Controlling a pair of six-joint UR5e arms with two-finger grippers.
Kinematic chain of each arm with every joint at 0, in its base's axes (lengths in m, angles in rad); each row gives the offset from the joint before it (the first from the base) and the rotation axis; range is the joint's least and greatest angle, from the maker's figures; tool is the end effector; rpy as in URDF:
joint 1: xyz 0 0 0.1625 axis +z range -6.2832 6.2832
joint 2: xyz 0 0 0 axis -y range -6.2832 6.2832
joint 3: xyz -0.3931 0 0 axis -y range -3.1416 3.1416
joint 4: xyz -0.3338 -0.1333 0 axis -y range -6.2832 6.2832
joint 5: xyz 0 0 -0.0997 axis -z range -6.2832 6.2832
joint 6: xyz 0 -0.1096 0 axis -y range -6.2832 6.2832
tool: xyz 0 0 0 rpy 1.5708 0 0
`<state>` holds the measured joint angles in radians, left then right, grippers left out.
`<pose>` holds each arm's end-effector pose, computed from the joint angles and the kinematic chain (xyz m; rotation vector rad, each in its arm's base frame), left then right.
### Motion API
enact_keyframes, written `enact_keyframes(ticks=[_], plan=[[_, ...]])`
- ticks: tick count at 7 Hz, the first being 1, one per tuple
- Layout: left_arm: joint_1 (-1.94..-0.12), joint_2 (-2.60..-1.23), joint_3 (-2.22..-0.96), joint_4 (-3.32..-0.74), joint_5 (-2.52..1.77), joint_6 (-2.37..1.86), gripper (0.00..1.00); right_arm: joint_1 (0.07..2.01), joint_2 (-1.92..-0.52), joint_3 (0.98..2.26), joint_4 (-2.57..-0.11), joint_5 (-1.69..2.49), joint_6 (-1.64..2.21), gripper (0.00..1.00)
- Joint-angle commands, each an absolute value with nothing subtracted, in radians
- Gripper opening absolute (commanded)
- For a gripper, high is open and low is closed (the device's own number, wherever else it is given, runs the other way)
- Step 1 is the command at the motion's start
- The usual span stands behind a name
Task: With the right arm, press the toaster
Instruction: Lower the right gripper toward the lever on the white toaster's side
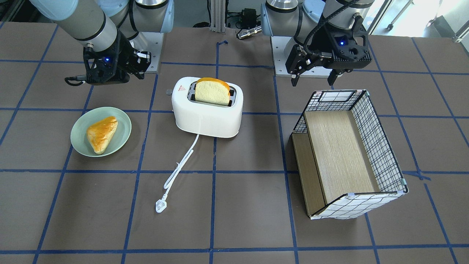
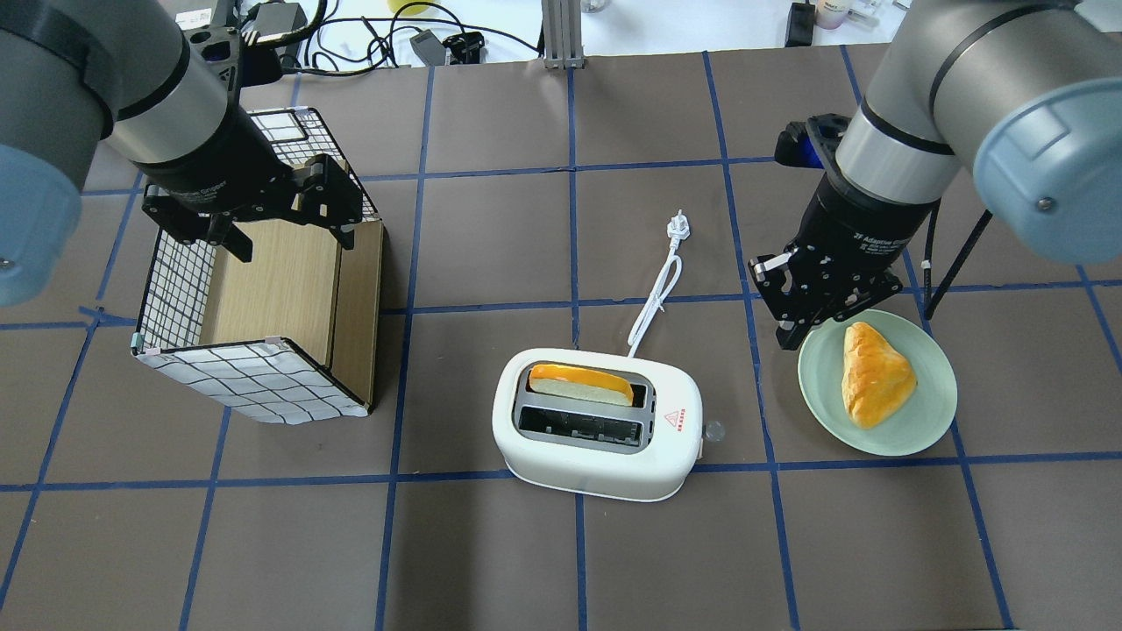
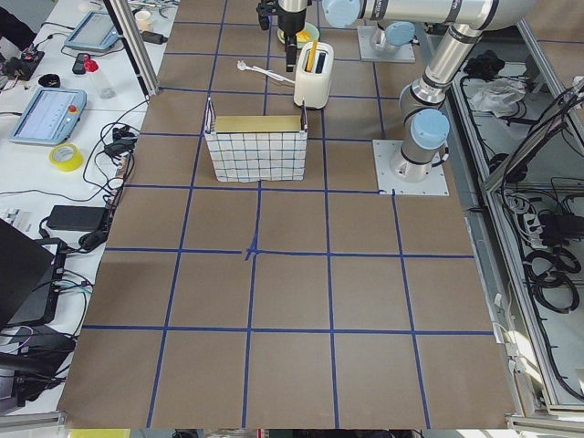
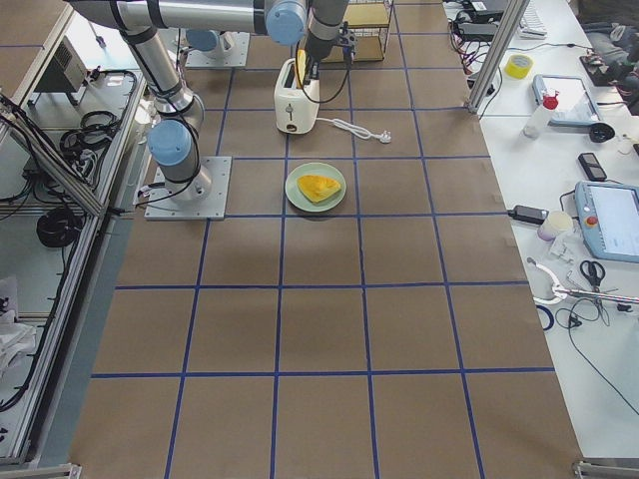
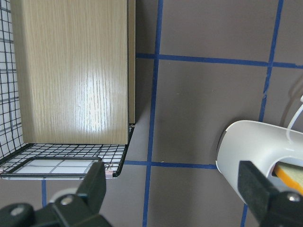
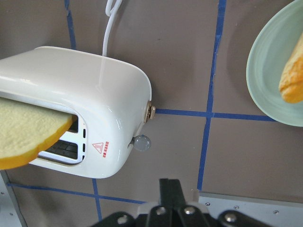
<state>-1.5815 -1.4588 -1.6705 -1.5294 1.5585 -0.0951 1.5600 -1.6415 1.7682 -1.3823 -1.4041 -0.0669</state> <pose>-0.1389 -0.3938 0.4532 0.1313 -3.1226 0.0828 0.1475 -0.3663 0.3788 -0.0433 2.9294 0.4557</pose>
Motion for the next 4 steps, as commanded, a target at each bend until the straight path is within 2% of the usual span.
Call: enact_keyframes(ticks=[1,4], plan=[[-1.582,-1.459,-1.671,-1.529,1.559,-0.095,1.00,1.562,-1.617,1.841,-1.399,-1.362,-0.077,0.00],[-1.582,-1.459,-1.671,-1.529,1.559,-0.095,1.00,1.565,-1.598,1.937,-1.469,-1.330,-0.087,0.00]])
